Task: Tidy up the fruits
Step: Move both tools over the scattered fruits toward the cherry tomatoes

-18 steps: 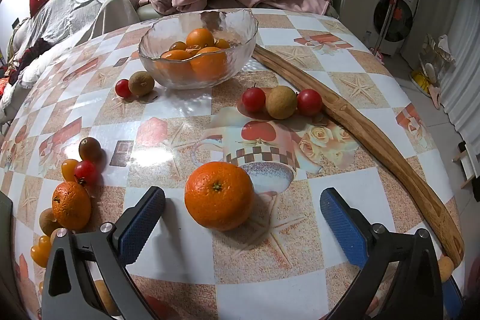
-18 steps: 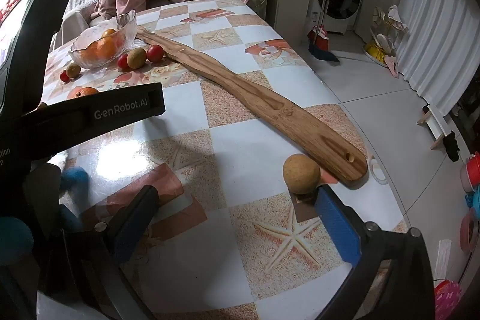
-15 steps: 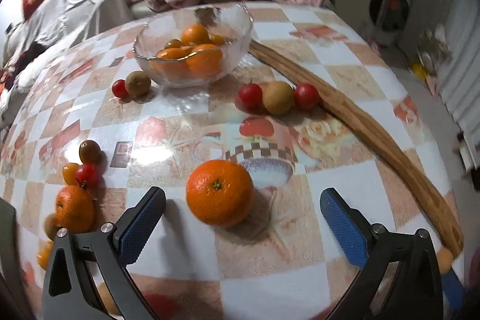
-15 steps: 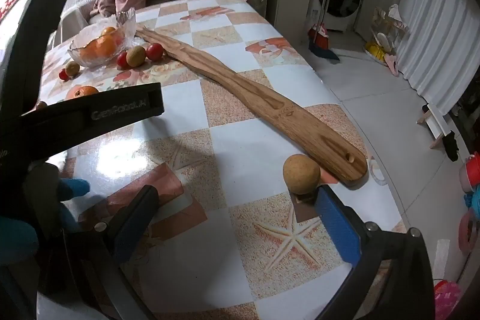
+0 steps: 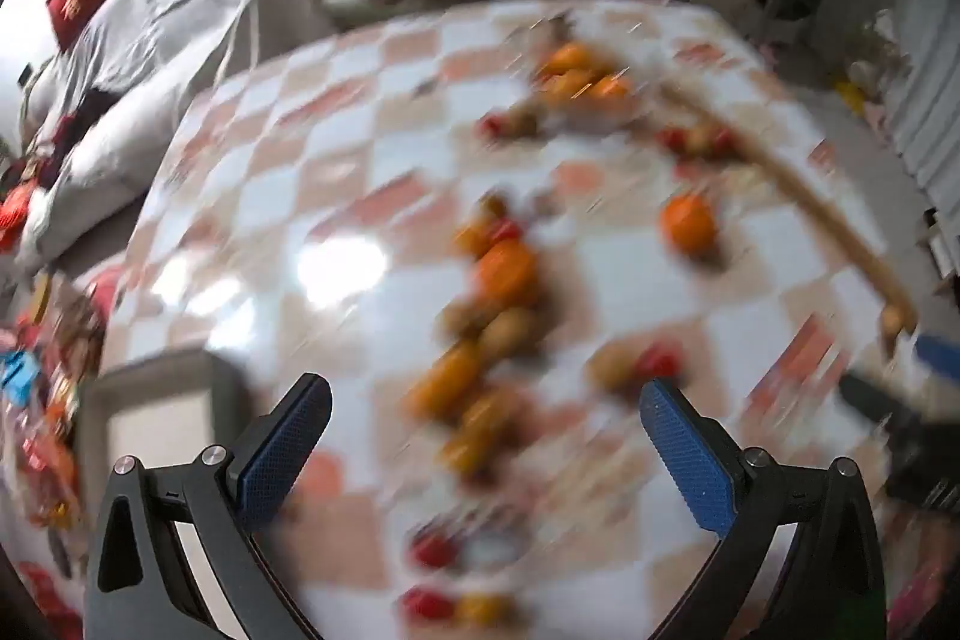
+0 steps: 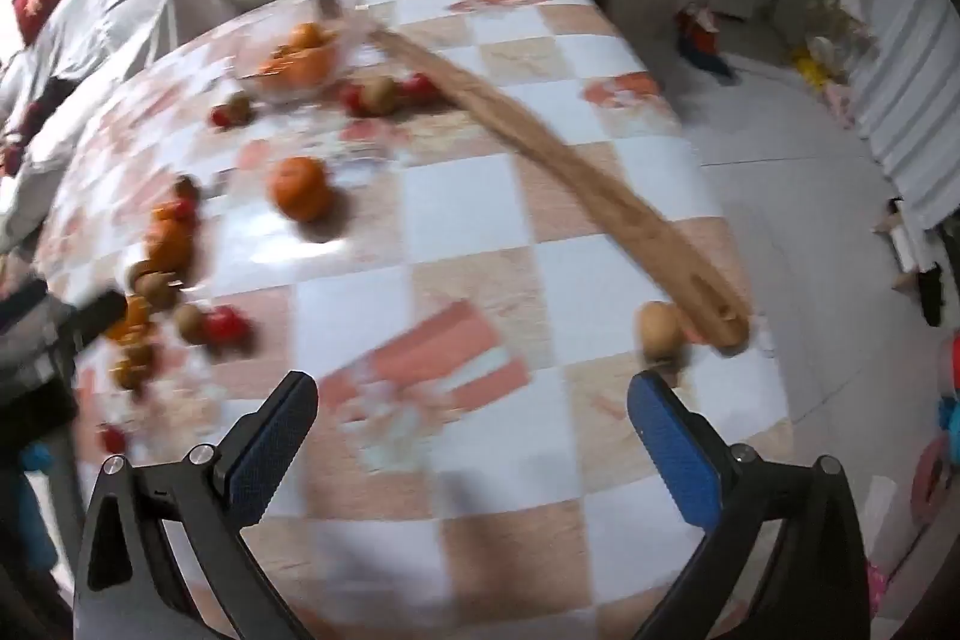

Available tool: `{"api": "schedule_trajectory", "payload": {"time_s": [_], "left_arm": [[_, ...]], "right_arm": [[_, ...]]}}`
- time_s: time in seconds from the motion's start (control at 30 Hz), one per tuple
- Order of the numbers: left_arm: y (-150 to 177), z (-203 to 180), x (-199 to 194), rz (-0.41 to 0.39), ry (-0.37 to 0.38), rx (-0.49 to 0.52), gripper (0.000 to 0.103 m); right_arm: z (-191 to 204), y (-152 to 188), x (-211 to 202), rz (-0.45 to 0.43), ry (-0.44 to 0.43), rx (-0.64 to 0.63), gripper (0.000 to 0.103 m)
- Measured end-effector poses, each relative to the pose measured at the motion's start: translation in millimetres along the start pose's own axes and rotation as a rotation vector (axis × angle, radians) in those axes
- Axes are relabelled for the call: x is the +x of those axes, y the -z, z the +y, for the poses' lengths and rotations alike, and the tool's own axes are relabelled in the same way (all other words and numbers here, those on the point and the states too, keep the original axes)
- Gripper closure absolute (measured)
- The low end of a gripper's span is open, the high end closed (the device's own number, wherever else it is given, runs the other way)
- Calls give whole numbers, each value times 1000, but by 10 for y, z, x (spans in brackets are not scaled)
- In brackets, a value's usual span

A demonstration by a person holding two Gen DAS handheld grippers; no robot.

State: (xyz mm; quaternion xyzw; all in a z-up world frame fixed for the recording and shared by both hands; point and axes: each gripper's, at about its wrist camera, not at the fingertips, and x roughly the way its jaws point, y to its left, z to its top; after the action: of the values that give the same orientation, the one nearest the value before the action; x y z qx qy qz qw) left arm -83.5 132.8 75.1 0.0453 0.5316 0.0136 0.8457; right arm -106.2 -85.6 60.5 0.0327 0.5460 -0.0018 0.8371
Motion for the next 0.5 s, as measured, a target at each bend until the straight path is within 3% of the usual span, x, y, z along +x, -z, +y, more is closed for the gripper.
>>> {"api": "schedule_trajectory", "payload": {"time_s": [0.2, 0.5], "left_arm": [[324, 470, 61, 92, -28, -73, 0], [458, 579, 82, 152, -16, -55, 0]], "right_arm": [[405, -42, -83, 59, -73, -49, 0], [667, 77, -32, 129, -89, -74, 0]]}}
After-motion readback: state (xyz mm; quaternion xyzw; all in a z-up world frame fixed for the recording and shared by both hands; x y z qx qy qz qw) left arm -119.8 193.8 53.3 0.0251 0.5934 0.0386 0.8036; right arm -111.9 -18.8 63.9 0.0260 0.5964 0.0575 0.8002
